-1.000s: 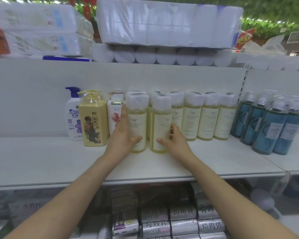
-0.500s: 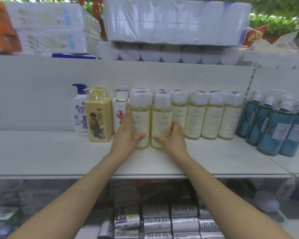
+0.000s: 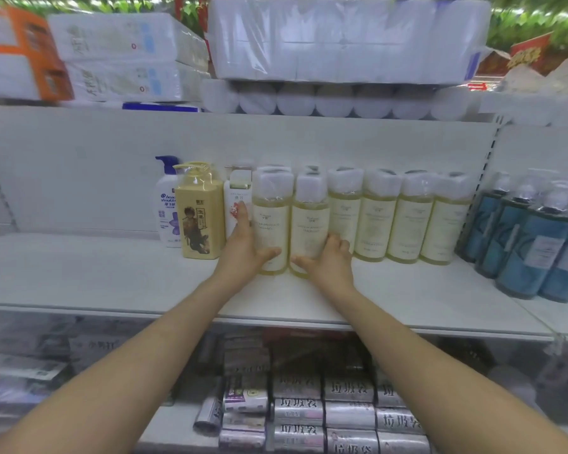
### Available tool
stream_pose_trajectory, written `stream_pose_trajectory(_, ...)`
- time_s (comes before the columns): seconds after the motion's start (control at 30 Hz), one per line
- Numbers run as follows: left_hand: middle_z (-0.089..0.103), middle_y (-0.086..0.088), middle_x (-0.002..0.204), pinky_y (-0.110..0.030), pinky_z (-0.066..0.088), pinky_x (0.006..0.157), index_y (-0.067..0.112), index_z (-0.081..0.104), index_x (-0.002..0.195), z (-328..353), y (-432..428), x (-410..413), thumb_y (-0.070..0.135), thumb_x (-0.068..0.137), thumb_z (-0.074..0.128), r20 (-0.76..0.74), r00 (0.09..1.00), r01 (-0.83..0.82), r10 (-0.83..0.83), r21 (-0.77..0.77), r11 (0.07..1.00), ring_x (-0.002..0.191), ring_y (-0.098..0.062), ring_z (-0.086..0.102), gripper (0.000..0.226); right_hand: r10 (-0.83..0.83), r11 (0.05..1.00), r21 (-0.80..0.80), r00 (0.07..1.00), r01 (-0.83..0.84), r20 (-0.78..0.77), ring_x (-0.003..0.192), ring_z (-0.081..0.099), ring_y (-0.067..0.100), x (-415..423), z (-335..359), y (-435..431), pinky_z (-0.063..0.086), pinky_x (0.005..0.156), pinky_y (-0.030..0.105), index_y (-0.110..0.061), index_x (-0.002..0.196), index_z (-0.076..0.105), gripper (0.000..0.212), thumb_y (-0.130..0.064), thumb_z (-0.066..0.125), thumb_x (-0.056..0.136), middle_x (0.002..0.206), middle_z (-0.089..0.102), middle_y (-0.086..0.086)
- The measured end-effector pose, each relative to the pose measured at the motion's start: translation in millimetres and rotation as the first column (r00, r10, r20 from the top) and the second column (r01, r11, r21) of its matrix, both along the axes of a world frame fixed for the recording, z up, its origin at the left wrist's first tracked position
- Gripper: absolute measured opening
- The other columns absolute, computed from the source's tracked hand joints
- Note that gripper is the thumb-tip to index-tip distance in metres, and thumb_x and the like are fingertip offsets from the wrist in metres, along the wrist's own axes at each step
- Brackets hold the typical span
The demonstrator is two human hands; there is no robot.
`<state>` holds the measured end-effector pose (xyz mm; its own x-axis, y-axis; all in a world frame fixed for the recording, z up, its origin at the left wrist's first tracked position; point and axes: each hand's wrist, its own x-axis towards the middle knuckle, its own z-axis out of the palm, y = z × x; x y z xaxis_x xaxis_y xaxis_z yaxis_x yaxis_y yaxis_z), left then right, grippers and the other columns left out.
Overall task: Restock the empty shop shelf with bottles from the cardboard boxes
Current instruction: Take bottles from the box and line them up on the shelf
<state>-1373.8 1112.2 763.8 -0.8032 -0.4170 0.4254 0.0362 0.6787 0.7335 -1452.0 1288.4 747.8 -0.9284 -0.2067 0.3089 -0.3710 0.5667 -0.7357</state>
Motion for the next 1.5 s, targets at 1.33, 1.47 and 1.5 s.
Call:
stream_pose_trajectory(1.33,0.033,-0.004,0.169,-0.056,0.047,0.112,0.024,0.035,0.165,-302,460,295,0.049,0.089,0.078,0.628,0.708,0.609,-0.322,-0.312,0.729,0.152,-0.031,0.035,0.090,-0.369,0.737,0.640,0.923,0.219,0.109,0.150,0.043,0.033,417,-272,494,0.042,0.117,0.051,-0.024,0.156,0.049,0.087,-0.035,0.087,0.080,0.159,0.048,0.008)
stream_pose_trajectory(1.47,0.034,-0.005,0.167,-0.058,0.045,0.115,0.023,0.035,0.164,-327,510,295,0.046,0.089,0.079,0.672,0.677,0.607,-0.300,-0.281,0.744,0.151,-0.032,0.035,0.091,-0.337,0.758,0.636,0.920,0.142,0.197,0.150,0.041,0.032,406,-299,539,0.041,0.116,0.051,-0.025,0.158,0.047,0.086,-0.036,0.085,0.081,0.162,0.045,0.008)
stream_pose_trajectory(1.5,0.033,-0.004,0.167,-0.059,0.045,0.115,0.023,0.033,0.165,-334,517,295,0.047,0.089,0.078,0.683,0.669,0.604,-0.293,-0.271,0.749,0.151,-0.032,0.035,0.091,-0.331,0.765,0.632,0.918,0.126,0.217,0.151,0.040,0.033,403,-306,547,0.040,0.116,0.051,-0.026,0.158,0.046,0.086,-0.037,0.085,0.083,0.163,0.044,0.008)
